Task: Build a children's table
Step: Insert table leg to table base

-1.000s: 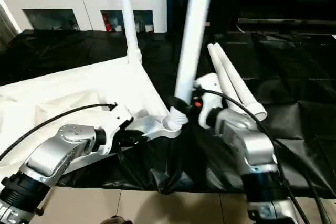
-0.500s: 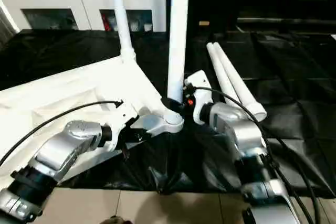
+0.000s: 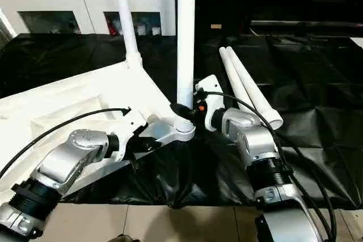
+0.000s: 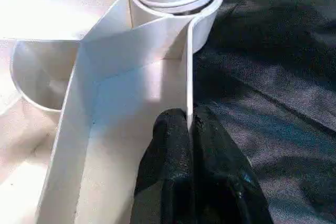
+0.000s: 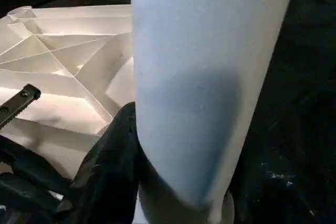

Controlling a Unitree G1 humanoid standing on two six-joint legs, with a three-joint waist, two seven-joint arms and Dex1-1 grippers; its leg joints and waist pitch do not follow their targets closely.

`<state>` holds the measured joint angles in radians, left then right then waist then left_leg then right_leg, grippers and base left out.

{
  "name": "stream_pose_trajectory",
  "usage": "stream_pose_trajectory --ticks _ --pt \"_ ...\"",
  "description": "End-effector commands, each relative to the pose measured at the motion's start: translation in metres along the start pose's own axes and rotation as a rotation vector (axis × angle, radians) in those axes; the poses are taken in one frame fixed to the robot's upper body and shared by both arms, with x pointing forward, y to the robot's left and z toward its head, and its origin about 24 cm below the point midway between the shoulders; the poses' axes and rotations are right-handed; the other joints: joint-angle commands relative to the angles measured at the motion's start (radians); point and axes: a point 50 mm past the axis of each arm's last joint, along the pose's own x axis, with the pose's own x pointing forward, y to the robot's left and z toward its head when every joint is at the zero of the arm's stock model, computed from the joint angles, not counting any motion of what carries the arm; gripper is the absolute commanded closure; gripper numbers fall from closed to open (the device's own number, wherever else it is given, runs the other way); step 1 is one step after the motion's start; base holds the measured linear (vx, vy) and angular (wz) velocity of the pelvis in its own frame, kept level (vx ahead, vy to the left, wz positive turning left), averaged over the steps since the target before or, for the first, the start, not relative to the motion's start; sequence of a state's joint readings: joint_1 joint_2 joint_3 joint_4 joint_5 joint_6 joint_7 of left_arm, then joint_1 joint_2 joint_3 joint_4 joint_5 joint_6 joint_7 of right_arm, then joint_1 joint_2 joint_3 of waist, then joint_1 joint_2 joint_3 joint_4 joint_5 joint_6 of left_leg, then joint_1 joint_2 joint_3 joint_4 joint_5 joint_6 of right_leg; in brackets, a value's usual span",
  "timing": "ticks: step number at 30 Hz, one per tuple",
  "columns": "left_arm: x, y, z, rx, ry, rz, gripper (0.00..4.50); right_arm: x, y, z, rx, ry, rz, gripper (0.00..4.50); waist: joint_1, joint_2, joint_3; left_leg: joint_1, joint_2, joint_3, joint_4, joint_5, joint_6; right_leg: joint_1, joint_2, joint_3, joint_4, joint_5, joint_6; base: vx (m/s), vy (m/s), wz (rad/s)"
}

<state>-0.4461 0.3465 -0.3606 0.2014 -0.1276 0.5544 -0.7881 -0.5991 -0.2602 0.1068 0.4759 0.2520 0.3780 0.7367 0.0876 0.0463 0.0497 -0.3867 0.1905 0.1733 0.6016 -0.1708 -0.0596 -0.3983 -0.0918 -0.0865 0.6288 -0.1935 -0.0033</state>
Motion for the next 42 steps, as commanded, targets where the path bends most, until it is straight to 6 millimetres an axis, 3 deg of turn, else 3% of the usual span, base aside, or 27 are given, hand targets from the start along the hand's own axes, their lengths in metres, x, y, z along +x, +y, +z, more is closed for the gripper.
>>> stream_pose_trajectory --ticks 1,3,5,11,16,17,23,34,41,42 --pt "-0.004 0.002 0.007 -0.001 -0.068 -0.002 3.93 0.003 0.000 -0.009 0.005 0.052 -0.004 2.61 0.003 -0.024 -0.063 0.013 0.030 -0.009 -0.070 -0.221 0.013 0.042 -0.059 0.048 -0.096 -0.348 -0.151 0.000 0.000 0.00" --pt "-0.005 0.003 0.006 0.017 -0.059 0.013 3.86 0.003 0.000 -0.009 0.005 0.050 -0.003 2.61 0.005 -0.021 -0.064 0.014 0.032 -0.011 -0.071 -0.221 0.011 0.041 -0.059 0.048 -0.096 -0.337 -0.154 0.000 0.000 0.00" --pt "-0.006 0.005 0.003 0.012 -0.043 0.023 3.50 0.004 0.000 -0.009 0.008 0.047 -0.001 2.61 0.002 -0.023 -0.064 0.013 0.033 -0.012 -0.075 -0.235 0.005 0.041 -0.056 0.047 -0.094 -0.323 -0.155 0.000 0.000 0.00" --pt "-0.009 0.010 -0.007 -0.008 0.001 0.053 3.46 0.006 0.002 -0.010 0.017 0.040 0.005 2.61 0.001 -0.028 -0.064 0.016 0.034 -0.012 -0.078 -0.263 -0.005 0.041 -0.058 0.049 -0.094 -0.316 -0.161 0.000 0.000 0.00" --pt "-0.010 0.011 -0.009 -0.012 0.017 0.058 3.85 0.006 0.002 -0.010 0.018 0.038 0.005 2.62 0.001 -0.027 -0.063 0.018 0.035 -0.013 -0.079 -0.274 -0.009 0.040 -0.059 0.049 -0.096 -0.329 -0.161 0.000 0.000 0.00" --pt "-0.010 0.011 -0.010 -0.014 0.021 0.056 4.13 0.006 0.002 -0.010 0.017 0.038 0.004 2.62 0.000 -0.026 -0.062 0.018 0.034 -0.012 -0.079 -0.281 -0.010 0.039 -0.058 0.049 -0.097 -0.337 -0.160 0.000 0.000 0.00" --pt "-0.008 0.009 -0.011 -0.018 0.034 0.037 4.47 0.005 0.000 -0.010 0.018 0.038 -0.002 2.62 0.000 -0.027 -0.060 0.018 0.034 -0.013 -0.080 -0.295 -0.012 0.038 -0.060 0.050 -0.102 -0.372 -0.149 0.000 0.000 0.00" --pt "-0.006 0.008 -0.006 -0.018 0.006 0.027 4.50 -0.005 -0.007 -0.011 0.141 -0.039 -0.011 2.62 0.000 -0.025 -0.061 0.020 0.035 -0.014 -0.082 -0.305 -0.012 0.037 -0.059 0.050 -0.103 -0.364 -0.154 0.000 0.000 0.00" --pt "-0.004 0.009 -0.003 -0.013 -0.007 0.036 4.50 -0.019 -0.016 -0.033 0.238 -0.058 -0.071 2.62 0.003 -0.024 -0.061 0.020 0.036 -0.013 -0.083 -0.300 -0.010 0.037 -0.059 0.049 -0.103 -0.341 -0.163 0.000 0.000 0.00" --pt "-0.003 0.009 -0.002 -0.012 -0.007 0.037 4.50 -0.021 -0.017 -0.036 0.246 -0.062 -0.076 2.62 0.004 -0.020 -0.061 0.020 0.037 -0.013 -0.083 -0.305 -0.011 0.036 -0.060 0.049 -0.104 -0.346 -0.161 0.000 0.000 0.00"
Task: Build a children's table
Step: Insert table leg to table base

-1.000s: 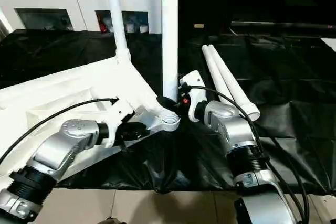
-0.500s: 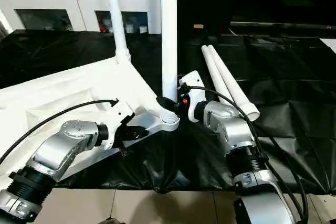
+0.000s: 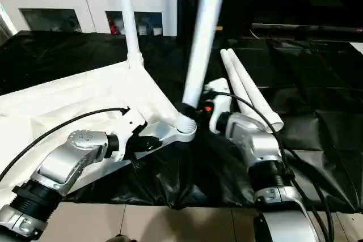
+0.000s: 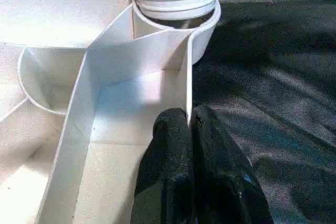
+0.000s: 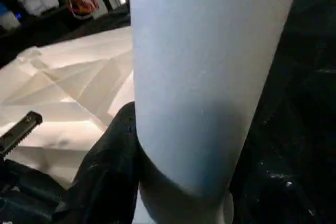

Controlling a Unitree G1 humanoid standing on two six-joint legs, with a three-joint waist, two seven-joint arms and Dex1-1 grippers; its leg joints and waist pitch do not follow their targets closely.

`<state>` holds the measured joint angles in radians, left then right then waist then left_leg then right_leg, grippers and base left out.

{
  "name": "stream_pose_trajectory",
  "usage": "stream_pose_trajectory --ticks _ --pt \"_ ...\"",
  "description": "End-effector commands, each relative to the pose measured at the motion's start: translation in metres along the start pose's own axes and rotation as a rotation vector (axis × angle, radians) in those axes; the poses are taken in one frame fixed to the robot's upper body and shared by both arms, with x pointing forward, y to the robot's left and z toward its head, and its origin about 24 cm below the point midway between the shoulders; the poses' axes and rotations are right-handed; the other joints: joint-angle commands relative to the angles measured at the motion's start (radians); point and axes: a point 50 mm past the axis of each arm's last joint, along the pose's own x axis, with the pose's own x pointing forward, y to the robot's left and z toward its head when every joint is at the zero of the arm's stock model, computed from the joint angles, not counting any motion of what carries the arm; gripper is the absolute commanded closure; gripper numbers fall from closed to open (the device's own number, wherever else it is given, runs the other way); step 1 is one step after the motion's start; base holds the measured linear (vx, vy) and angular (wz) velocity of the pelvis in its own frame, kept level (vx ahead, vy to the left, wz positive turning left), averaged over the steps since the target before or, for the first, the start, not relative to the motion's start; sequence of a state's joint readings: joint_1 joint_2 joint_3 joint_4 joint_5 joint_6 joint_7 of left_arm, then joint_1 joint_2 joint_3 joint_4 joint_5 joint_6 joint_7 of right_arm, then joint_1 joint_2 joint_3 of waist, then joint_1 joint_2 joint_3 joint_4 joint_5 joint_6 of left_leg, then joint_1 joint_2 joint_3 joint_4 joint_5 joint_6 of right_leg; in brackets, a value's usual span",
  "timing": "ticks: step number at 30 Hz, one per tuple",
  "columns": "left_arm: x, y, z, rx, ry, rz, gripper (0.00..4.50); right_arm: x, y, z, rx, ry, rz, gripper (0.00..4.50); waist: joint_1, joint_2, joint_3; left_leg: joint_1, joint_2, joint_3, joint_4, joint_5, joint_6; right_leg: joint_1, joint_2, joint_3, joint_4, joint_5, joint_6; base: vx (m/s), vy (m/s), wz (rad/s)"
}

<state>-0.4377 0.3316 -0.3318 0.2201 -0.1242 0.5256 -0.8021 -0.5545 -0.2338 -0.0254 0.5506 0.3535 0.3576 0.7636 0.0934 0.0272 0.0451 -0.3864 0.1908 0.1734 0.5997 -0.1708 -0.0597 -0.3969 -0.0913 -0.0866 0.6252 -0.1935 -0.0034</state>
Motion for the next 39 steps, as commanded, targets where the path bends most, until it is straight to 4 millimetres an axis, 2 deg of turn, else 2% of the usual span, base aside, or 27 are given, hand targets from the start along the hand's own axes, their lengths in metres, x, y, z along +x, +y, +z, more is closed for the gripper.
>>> stream_pose_trajectory --ticks 1,3,4,6,8,9,10,13,15,19,24,25,26,27,28,29,31,33,36,39 --pt "-0.002 0.007 0.000 0.004 0.022 0.039 4.50 -0.011 -0.009 -0.018 0.045 0.031 -0.058 2.62 -0.002 -0.002 -0.055 0.022 0.037 -0.013 -0.082 -0.316 -0.011 0.034 -0.061 0.049 -0.103 -0.358 -0.158 0.000 0.000 0.00" --pt "-0.001 0.008 0.001 0.007 0.020 0.042 4.50 -0.016 -0.011 -0.024 0.078 0.001 -0.073 2.62 -0.002 -0.002 -0.054 0.023 0.037 -0.014 -0.084 -0.329 -0.013 0.033 -0.061 0.049 -0.107 -0.376 -0.153 0.000 0.000 0.00" --pt "-0.001 0.008 0.001 0.007 0.020 0.043 4.50 -0.017 -0.011 -0.025 0.081 -0.002 -0.075 2.62 -0.001 0.002 -0.054 0.024 0.037 -0.015 -0.084 -0.339 -0.015 0.032 -0.062 0.048 -0.108 -0.386 -0.151 0.000 0.000 0.00" --pt "0.000 0.008 0.002 0.010 0.019 0.044 4.50 -0.020 -0.011 -0.028 0.091 -0.025 -0.079 2.62 -0.001 0.000 -0.053 0.025 0.037 -0.015 -0.085 -0.351 -0.016 0.031 -0.062 0.048 -0.110 -0.400 -0.148 0.000 0.000 0.00" --pt "0.001 0.009 0.003 0.013 0.019 0.053 4.50 -0.024 -0.010 -0.035 0.102 -0.048 -0.078 2.62 0.000 0.005 -0.052 0.029 0.038 -0.016 -0.086 -0.372 -0.019 0.027 -0.064 0.048 -0.115 -0.425 -0.140 0.000 0.000 0.00" --pt "0.002 0.009 0.003 0.014 0.019 0.053 4.50 -0.024 -0.010 -0.037 0.103 -0.050 -0.082 2.62 -0.001 0.003 -0.051 0.029 0.038 -0.016 -0.086 -0.375 -0.019 0.028 -0.064 0.048 -0.117 -0.431 -0.138 0.000 0.000 0.00" --pt "0.002 0.009 0.003 0.016 0.019 0.053 4.50 -0.025 -0.010 -0.039 0.093 -0.048 -0.088 2.62 0.001 0.003 -0.052 0.028 0.038 -0.018 -0.088 -0.375 -0.019 0.031 -0.064 0.046 -0.117 -0.435 -0.136 0.000 0.000 0.00" --pt "0.002 0.010 0.004 0.024 0.022 0.053 4.50 -0.026 -0.008 -0.042 0.036 -0.045 -0.102 2.62 0.001 0.005 -0.050 0.034 0.040 -0.018 -0.091 -0.392 -0.021 0.028 -0.065 0.046 -0.123 -0.453 -0.130 0.000 0.000 0.00" --pt "0.002 0.010 0.005 0.027 0.024 0.053 4.50 -0.024 -0.004 -0.039 -0.020 -0.028 -0.091 2.62 -0.001 0.005 -0.050 0.030 0.040 -0.020 -0.095 -0.389 -0.022 0.032 -0.064 0.044 -0.121 -0.447 -0.130 0.000 0.000 0.00" --pt "0.002 0.011 0.004 0.058 0.042 0.056 4.50 -0.016 0.005 -0.036 -0.153 0.075 -0.055 2.62 -0.002 0.005 -0.048 0.028 0.039 -0.022 -0.097 -0.395 -0.028 0.031 -0.065 0.045 -0.123 -0.466 -0.114 0.000 0.000 0.00" --pt "0.002 0.010 0.004 0.078 0.054 0.040 4.50 -0.005 0.008 -0.034 -0.217 0.155 -0.025 2.62 -0.011 0.003 -0.042 0.028 0.035 -0.026 -0.095 -0.428 -0.027 0.029 -0.069 0.040 -0.134 -0.570 -0.086 0.000 0.000 0.00" --pt "0.001 0.010 0.004 0.086 0.058 0.038 4.50 -0.001 0.010 -0.033 -0.236 0.191 0.006 2.62 -0.013 -0.012 -0.042 0.027 0.035 -0.026 -0.096 -0.436 -0.026 0.028 -0.069 0.038 -0.139 -0.592 -0.075 0.000 0.000 0.00" --pt "0.000 0.010 0.004 0.087 0.057 0.039 4.50 0.000 0.011 -0.033 -0.250 0.214 0.028 2.62 -0.012 -0.006 -0.041 0.030 0.034 -0.027 -0.095 -0.438 -0.025 0.026 -0.070 0.038 -0.139 -0.612 -0.071 0.000 0.000 0.00" --pt "0.000 0.010 0.005 0.087 0.057 0.039 4.50 0.000 0.011 -0.033 -0.253 0.219 0.032 2.62 -0.011 -0.004 -0.041 0.032 0.035 -0.027 -0.094 -0.441 -0.027 0.023 -0.071 0.038 -0.140 -0.617 -0.069 0.000 0.000 0.00" --pt "-0.001 0.010 0.004 0.088 0.057 0.040 4.50 0.000 0.012 -0.033 -0.257 0.239 0.051 2.62 -0.013 -0.013 -0.041 0.030 0.036 -0.026 -0.095 -0.437 -0.025 0.024 -0.070 0.038 -0.142 -0.616 -0.066 0.000 0.000 0.00" --pt "-0.002 0.010 0.004 0.089 0.058 0.038 4.50 -0.001 0.012 -0.035 -0.260 0.262 0.071 2.62 -0.009 -0.008 -0.042 0.032 0.037 -0.027 -0.095 -0.432 -0.024 0.023 -0.071 0.040 -0.141 -0.607 -0.068 0.000 0.000 0.00" --pt "-0.002 0.010 0.004 0.090 0.059 0.036 4.50 -0.002 0.012 -0.036 -0.266 0.284 0.089 2.62 -0.009 -0.008 -0.042 0.031 0.039 -0.026 -0.097 -0.425 -0.023 0.023 -0.070 0.042 -0.138 -0.573 -0.078 0.000 0.000 0.00" --pt "-0.004 0.010 0.003 0.094 0.063 0.026 4.50 -0.004 0.011 -0.040 -0.267 0.315 0.123 2.62 -0.008 -0.012 -0.045 0.026 0.041 -0.026 -0.099 -0.409 -0.020 0.028 -0.070 0.044 -0.129 -0.525 -0.094 0.000 0.000 0.00" --pt "-0.006 0.009 0.003 0.101 0.067 0.010 4.50 -0.006 0.008 -0.042 -0.270 0.330 0.132 2.62 -0.008 -0.011 -0.047 0.026 0.042 -0.023 -0.099 -0.394 -0.015 0.029 -0.069 0.045 -0.125 -0.484 -0.114 0.000 0.000 0.00" --pt "-0.009 0.006 0.004 0.153 0.082 -0.049 4.50 -0.009 0.006 -0.042 -0.284 0.325 0.195 2.62 -0.006 -0.009 -0.042 0.022 0.041 -0.021 -0.101 -0.380 -0.005 0.031 -0.067 0.046 -0.122 -0.440 -0.132 0.000 0.000 0.00"
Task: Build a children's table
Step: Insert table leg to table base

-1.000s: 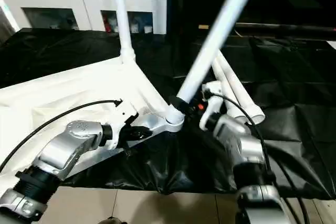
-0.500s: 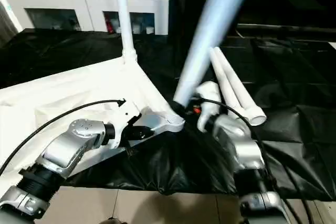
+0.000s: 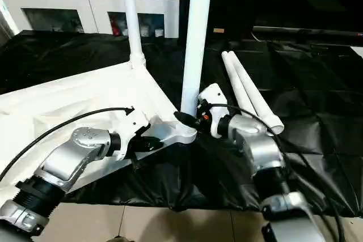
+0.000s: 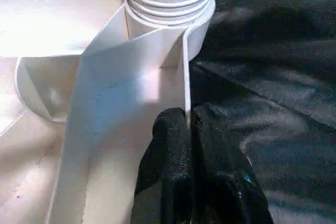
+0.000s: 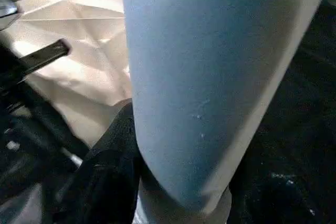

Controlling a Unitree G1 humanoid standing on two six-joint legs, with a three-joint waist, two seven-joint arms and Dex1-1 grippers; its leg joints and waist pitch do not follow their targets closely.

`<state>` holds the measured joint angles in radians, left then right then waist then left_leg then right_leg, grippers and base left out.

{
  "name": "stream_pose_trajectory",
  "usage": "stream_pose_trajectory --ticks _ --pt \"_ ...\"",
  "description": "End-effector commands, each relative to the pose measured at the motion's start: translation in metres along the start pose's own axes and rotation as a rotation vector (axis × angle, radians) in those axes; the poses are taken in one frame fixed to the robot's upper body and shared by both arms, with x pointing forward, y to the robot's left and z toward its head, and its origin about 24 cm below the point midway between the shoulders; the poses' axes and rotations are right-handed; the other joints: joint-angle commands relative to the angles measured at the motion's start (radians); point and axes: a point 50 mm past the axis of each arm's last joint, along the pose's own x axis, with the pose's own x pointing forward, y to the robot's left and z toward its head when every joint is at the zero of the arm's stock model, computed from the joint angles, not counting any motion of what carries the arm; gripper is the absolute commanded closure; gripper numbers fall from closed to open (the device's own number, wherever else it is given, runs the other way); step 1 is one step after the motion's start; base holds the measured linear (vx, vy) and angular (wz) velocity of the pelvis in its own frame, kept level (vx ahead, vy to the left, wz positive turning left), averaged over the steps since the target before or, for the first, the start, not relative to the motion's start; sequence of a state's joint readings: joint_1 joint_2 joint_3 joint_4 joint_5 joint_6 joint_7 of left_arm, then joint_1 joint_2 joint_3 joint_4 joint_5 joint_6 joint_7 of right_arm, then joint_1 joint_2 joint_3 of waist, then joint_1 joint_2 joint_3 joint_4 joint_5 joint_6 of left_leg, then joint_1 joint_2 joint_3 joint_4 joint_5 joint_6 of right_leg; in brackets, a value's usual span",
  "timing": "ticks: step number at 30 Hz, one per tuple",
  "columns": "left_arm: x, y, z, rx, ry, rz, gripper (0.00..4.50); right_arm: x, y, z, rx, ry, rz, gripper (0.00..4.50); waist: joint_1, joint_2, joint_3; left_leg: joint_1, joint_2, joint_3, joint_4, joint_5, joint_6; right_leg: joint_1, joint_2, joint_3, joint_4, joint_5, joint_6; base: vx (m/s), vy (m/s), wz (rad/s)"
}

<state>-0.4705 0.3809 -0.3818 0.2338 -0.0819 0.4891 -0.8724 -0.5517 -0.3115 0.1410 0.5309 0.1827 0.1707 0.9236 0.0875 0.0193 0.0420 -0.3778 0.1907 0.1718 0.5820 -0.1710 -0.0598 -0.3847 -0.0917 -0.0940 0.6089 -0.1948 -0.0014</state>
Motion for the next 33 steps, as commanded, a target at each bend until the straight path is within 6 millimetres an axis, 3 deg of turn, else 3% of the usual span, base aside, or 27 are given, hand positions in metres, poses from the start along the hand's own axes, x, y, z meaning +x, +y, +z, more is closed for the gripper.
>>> stream_pose_trajectory --ticks 1,2,5,6,8,9,10,13,16,21,22,24,28,29,33 --pt "-0.005 0.002 0.002 0.055 0.021 -0.004 4.50 -0.003 0.011 -0.041 0.079 0.170 0.063 2.62 -0.001 -0.002 -0.038 0.014 0.041 -0.020 -0.084 -0.378 -0.003 0.020 -0.066 0.054 -0.106 -0.436 -0.135 0.000 0.000 0.00" --pt "-0.007 0.002 0.003 0.066 0.024 -0.015 4.50 -0.003 0.011 -0.041 0.078 0.164 0.079 2.62 0.000 0.002 -0.029 0.013 0.041 -0.019 -0.087 -0.374 -0.002 0.018 -0.065 0.054 -0.106 -0.430 -0.139 0.000 0.000 0.00" --pt "-0.010 0.002 0.008 0.104 0.028 -0.058 4.50 -0.004 0.011 -0.040 0.073 0.154 0.123 2.62 -0.003 0.001 -0.026 0.016 0.042 -0.020 -0.091 -0.392 0.001 0.019 -0.064 0.054 -0.107 -0.436 -0.145 0.000 0.000 0.00" --pt "-0.015 0.003 0.013 0.139 0.042 -0.100 4.50 -0.005 0.011 -0.040 0.055 0.162 0.159 2.62 -0.002 0.010 -0.011 0.015 0.042 -0.021 -0.096 -0.408 0.000 0.012 -0.064 0.056 -0.110 -0.437 -0.146 0.000 0.000 0.00" --pt "-0.016 0.003 0.014 0.144 0.047 -0.103 4.50 -0.006 0.010 -0.041 0.052 0.165 0.164 2.62 -0.004 0.007 -0.010 0.017 0.043 -0.021 -0.098 -0.408 0.001 0.015 -0.063 0.057 -0.108 -0.420 -0.156 0.000 0.000 0.00" --pt "-0.019 0.005 0.015 0.153 0.057 -0.104 4.50 -0.006 0.010 -0.040 0.046 0.163 0.170 2.62 -0.004 0.010 -0.002 0.016 0.043 -0.021 -0.100 -0.413 0.001 0.012 -0.062 0.057 -0.108 -0.416 -0.159 0.000 0.000 0.00" --pt "-0.020 0.005 0.016 0.154 0.059 -0.104 4.50 -0.006 0.010 -0.039 0.046 0.160 0.173 2.62 -0.005 0.008 -0.005 0.017 0.044 -0.021 -0.101 -0.402 0.001 0.017 -0.063 0.058 -0.105 -0.396 -0.169 0.000 0.000 0.00" --pt "-0.024 0.005 0.019 0.140 0.062 -0.088 4.50 -0.004 0.010 -0.036 0.040 0.145 0.175 2.62 -0.005 0.011 0.011 0.014 0.045 -0.019 -0.106 -0.386 0.007 0.018 -0.061 0.058 -0.103 -0.363 -0.192 0.000 0.000 0.00" --pt "-0.026 0.003 0.021 0.110 0.051 -0.069 4.50 -0.002 0.007 -0.034 0.044 0.131 0.138 2.62 -0.008 0.006 0.022 0.017 0.044 -0.018 -0.108 -0.390 0.011 0.016 -0.066 0.061 -0.109 -0.416 -0.190 0.000 0.000 0.00" --pt "-0.026 0.002 0.024 0.061 0.036 0.008 4.50 0.003 0.001 -0.031 0.035 0.122 -0.002 2.62 -0.014 0.003 0.041 0.022 0.044 -0.026 -0.115 -0.435 -0.009 0.008 -0.074 0.061 -0.126 -0.580 -0.152 0.000 0.000 0.00" --pt "-0.025 0.003 0.026 0.041 0.028 0.045 4.50 0.005 -0.002 -0.030 0.035 0.118 -0.077 2.62 -0.017 0.000 0.042 0.021 0.044 -0.029 -0.115 -0.443 -0.014 0.009 -0.075 0.061 -0.128 -0.607 -0.139 0.000 0.000 0.00" --pt "-0.022 0.001 0.033 -0.017 0.006 0.132 4.50 0.011 -0.004 -0.029 0.080 0.093 -0.239 2.62 -0.023 0.002 0.044 0.021 0.044 -0.031 -0.117 -0.435 -0.022 0.006 -0.076 0.061 -0.129 -0.612 -0.136 0.000 0.000 0.00" --pt "-0.018 -0.002 0.040 -0.050 -0.007 0.200 4.50 0.019 0.000 -0.031 0.142 0.080 -0.338 2.62 -0.033 0.002 0.045 0.011 0.045 -0.031 -0.121 -0.411 -0.026 0.008 -0.069 0.061 -0.123 -0.517 -0.143 0.000 0.000 0.00" --pt "-0.013 -0.007 0.047 -0.074 -0.031 0.246 4.50 0.029 0.003 -0.035 0.187 0.092 -0.433 2.62 -0.035 0.007 0.045 0.008 0.045 -0.030 -0.121 -0.395 -0.026 0.009 -0.068 0.062 -0.119 -0.471 -0.155 0.000 0.000 0.00" --pt "-0.001 -0.019 0.058 -0.100 -0.067 0.298 4.50 0.043 0.006 -0.038 0.232 0.109 -0.533 2.62 -0.042 0.004 0.043 -0.001 0.041 -0.023 -0.118 -0.330 -0.015 0.014 -0.064 0.061 -0.110 -0.352 -0.187 0.000 0.000 0.00"
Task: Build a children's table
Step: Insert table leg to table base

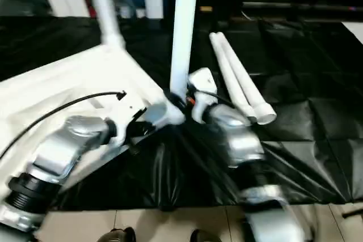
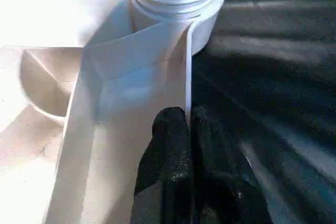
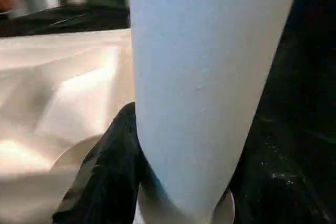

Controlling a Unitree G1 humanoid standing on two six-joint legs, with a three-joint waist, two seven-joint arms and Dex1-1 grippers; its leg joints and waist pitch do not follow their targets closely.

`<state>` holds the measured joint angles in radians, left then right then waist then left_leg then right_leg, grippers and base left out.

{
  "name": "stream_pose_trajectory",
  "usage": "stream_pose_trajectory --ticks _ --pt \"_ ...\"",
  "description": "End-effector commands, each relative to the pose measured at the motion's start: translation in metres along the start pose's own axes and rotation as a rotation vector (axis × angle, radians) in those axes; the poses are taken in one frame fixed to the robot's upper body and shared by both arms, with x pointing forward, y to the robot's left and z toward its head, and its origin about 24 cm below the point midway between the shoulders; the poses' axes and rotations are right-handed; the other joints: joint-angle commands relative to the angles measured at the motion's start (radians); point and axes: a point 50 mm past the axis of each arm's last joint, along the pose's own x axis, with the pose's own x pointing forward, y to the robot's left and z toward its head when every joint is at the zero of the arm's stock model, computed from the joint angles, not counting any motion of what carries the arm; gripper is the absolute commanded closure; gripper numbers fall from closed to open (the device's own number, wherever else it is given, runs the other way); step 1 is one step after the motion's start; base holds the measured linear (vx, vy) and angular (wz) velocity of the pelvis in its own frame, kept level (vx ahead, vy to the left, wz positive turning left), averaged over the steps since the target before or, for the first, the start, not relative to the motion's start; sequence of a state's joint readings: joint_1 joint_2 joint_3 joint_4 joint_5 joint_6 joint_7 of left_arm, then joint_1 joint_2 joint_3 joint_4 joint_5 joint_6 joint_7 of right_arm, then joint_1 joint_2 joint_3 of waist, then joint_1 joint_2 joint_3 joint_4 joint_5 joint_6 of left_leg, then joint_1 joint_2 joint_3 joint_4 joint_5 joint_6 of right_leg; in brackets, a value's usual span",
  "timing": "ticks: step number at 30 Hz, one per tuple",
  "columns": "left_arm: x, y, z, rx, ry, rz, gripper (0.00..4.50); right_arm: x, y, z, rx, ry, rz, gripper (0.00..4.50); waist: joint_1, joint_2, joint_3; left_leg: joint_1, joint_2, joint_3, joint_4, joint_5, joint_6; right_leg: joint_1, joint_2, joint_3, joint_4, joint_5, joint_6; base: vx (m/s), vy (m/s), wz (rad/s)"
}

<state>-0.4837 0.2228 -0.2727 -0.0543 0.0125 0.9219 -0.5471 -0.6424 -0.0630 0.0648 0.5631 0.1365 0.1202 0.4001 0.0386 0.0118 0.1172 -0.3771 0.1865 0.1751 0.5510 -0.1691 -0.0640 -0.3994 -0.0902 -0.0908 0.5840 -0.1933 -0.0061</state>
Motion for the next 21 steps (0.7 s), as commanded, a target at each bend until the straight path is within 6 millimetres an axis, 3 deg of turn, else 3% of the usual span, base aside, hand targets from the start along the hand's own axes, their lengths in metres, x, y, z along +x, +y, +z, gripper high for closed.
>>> stream_pose_trajectory --ticks 1,7,12,16,17,21 --pt "0.000 -0.020 0.014 0.012 -0.066 -0.046 4.50 -0.019 -0.008 -0.073 0.093 0.334 -0.160 2.62 0.005 0.012 -0.035 -0.001 0.045 -0.025 -0.085 -0.318 -0.006 0.031 -0.064 0.057 -0.084 -0.325 -0.187 0.000 0.000 0.00" --pt "0.003 -0.018 0.008 0.034 -0.038 -0.002 4.50 -0.009 0.002 -0.070 0.101 0.333 -0.212 2.62 0.003 0.016 -0.039 0.000 0.043 -0.018 -0.079 -0.236 0.016 0.038 -0.058 0.055 -0.074 -0.168 -0.212 0.000 0.000 0.00" --pt "0.001 -0.013 0.008 0.043 -0.022 0.018 4.50 -0.005 0.006 -0.067 0.065 0.322 -0.212 2.62 0.003 0.019 -0.034 0.006 0.044 -0.019 -0.085 -0.318 -0.009 0.033 -0.060 0.057 -0.085 -0.286 -0.185 0.000 0.000 0.00" --pt "0.001 -0.014 0.008 0.047 -0.022 0.001 4.50 -0.004 0.008 -0.063 0.087 0.294 -0.181 2.62 0.003 0.019 -0.036 0.009 0.043 -0.019 -0.085 -0.319 -0.014 0.032 -0.060 0.060 -0.086 -0.287 -0.174 0.000 0.000 0.00" --pt "0.002 -0.014 0.007 0.051 -0.024 -0.017 4.50 -0.004 0.006 -0.061 0.106 0.288 -0.176 2.27 0.004 0.019 -0.038 0.009 0.044 -0.019 -0.085 -0.310 -0.013 0.035 -0.059 0.059 -0.084 -0.270 -0.179 0.000 0.000 0.00" --pt "0.000 -0.014 0.008 0.063 -0.043 -0.064 4.50 -0.004 0.003 -0.055 0.097 0.268 -0.148 1.83 0.008 0.021 -0.048 0.014 0.043 -0.015 -0.078 -0.255 -0.005 0.038 -0.057 0.061 -0.076 -0.181 -0.214 0.000 0.000 0.00"
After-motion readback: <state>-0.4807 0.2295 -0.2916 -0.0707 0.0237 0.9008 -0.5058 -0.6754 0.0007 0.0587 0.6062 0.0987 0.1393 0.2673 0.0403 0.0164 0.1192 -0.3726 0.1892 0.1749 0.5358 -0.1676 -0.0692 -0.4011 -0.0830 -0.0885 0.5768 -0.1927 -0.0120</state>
